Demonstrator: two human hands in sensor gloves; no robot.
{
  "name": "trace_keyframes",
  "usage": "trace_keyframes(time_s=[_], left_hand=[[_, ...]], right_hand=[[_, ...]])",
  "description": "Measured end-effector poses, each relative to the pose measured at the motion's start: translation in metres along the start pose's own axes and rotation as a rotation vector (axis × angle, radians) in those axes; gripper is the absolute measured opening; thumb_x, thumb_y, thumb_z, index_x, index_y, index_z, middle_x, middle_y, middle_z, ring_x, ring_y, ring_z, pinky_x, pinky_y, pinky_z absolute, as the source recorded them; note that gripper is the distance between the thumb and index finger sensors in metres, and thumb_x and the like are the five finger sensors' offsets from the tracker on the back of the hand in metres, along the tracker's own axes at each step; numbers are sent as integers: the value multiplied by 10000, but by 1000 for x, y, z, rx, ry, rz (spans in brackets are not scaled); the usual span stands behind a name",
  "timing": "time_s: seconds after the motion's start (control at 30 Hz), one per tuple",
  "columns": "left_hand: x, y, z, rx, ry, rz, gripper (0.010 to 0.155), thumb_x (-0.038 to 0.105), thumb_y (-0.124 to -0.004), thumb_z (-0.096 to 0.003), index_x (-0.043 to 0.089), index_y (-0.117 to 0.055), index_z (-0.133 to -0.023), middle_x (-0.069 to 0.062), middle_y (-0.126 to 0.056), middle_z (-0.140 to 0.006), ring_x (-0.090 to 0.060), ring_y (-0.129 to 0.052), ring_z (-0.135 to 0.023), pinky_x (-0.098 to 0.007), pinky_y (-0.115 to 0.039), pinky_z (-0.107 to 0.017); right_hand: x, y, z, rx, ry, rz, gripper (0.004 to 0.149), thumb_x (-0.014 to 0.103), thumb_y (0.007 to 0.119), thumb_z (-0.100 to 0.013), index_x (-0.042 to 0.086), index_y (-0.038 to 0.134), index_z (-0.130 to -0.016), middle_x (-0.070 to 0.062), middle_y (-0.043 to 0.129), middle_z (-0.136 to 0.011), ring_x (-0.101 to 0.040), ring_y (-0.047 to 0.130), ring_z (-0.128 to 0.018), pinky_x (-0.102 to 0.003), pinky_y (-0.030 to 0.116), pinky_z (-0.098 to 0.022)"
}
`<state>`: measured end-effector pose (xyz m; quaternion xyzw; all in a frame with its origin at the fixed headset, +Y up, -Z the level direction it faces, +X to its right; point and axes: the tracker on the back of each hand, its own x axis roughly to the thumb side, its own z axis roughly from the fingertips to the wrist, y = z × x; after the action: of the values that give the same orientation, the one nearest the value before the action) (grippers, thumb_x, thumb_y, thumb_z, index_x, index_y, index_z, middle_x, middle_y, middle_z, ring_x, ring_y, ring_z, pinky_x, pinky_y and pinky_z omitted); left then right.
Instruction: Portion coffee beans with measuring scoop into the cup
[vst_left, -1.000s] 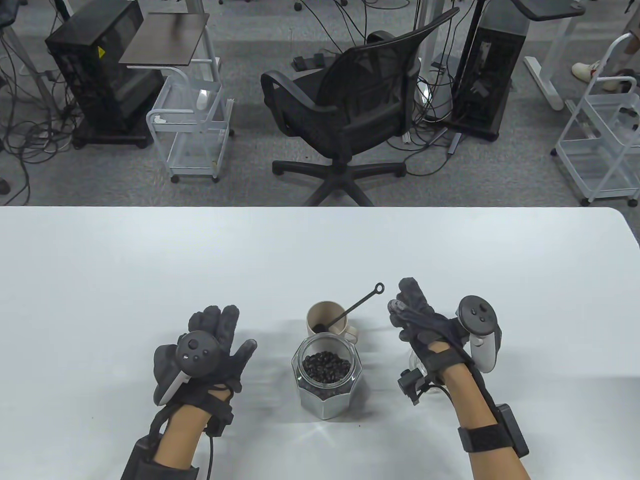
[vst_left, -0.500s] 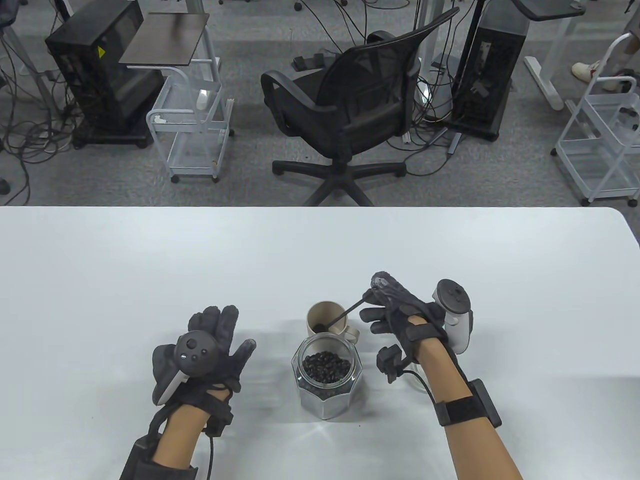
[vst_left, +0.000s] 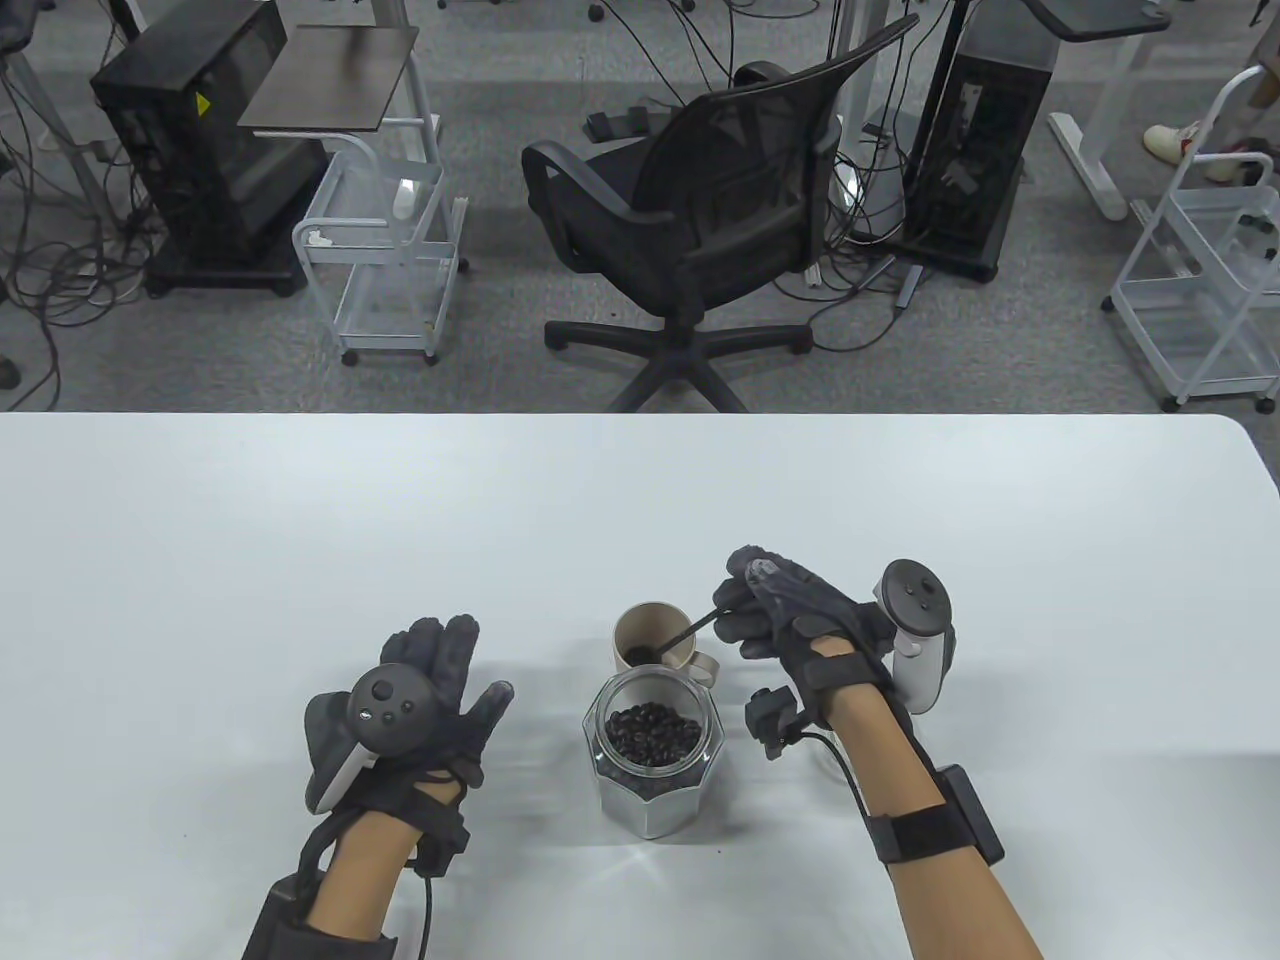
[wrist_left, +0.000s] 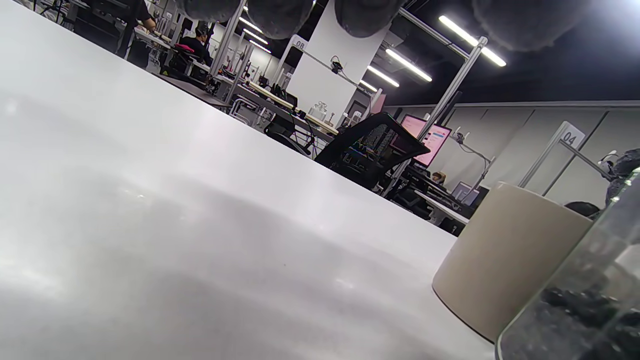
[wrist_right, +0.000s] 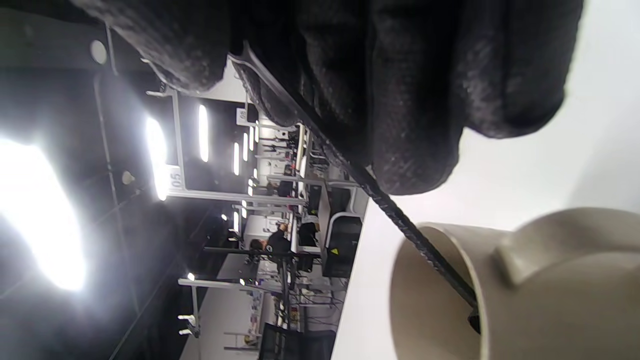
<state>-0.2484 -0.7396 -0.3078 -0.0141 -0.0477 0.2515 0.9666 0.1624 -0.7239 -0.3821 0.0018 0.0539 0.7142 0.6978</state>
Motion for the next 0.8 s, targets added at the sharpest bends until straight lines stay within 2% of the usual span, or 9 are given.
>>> trace_keyframes(time_s=[0.2,0.4,0.53,0.6,0.7,0.8], left_hand=[[0,0,1,2,-1,-4,822,698,-582,-474,264,-375,-1141,-178,-345,-1205,-553,-334,-1103,-767,-360,-678],[1,0,1,3,-5,5,818,695,-582,-475,264,-380,-1140,-179,-350,-1204,-550,-343,-1103,-767,-368,-677],[3,0,1,14,-26,16,817,695,-583,-474,264,-385,-1140,-180,-358,-1204,-551,-357,-1103,-766,-379,-678],[4,0,2,22,-40,28,814,691,-586,-475,264,-389,-1140,-179,-363,-1204,-554,-362,-1102,-767,-379,-679],[8,0,2,29,-87,20,811,688,-589,-475,266,-395,-1139,-178,-367,-1205,-550,-357,-1106,-768,-376,-681],[18,2,5,70,-144,26,808,690,-588,-475,270,-405,-1139,-173,-385,-1209,-541,-387,-1112,-759,-397,-688]], right_hand=[[19,-20,16,-43,-68,-131,489,406,744,-536,146,754,-950,-234,861,-835,-495,1010,-634,-564,829,-424],[33,-60,40,-93,-134,-328,487,405,746,-537,142,759,-947,-231,875,-822,-480,1029,-629,-555,845,-419],[7,-93,47,-142,-222,-501,482,395,753,-537,129,769,-939,-231,889,-810,-475,1046,-626,-553,858,-422],[-10,-102,45,-144,-252,-555,478,401,739,-552,132,753,-946,-218,884,-820,-458,1048,-641,-541,864,-431],[-27,-108,46,-183,-226,-656,479,387,743,-555,111,747,-948,-239,872,-821,-478,1035,-640,-556,851,-432],[-31,-111,50,-228,-234,-618,479,394,739,-554,121,747,-947,-230,874,-822,-474,1037,-640,-548,855,-433]])
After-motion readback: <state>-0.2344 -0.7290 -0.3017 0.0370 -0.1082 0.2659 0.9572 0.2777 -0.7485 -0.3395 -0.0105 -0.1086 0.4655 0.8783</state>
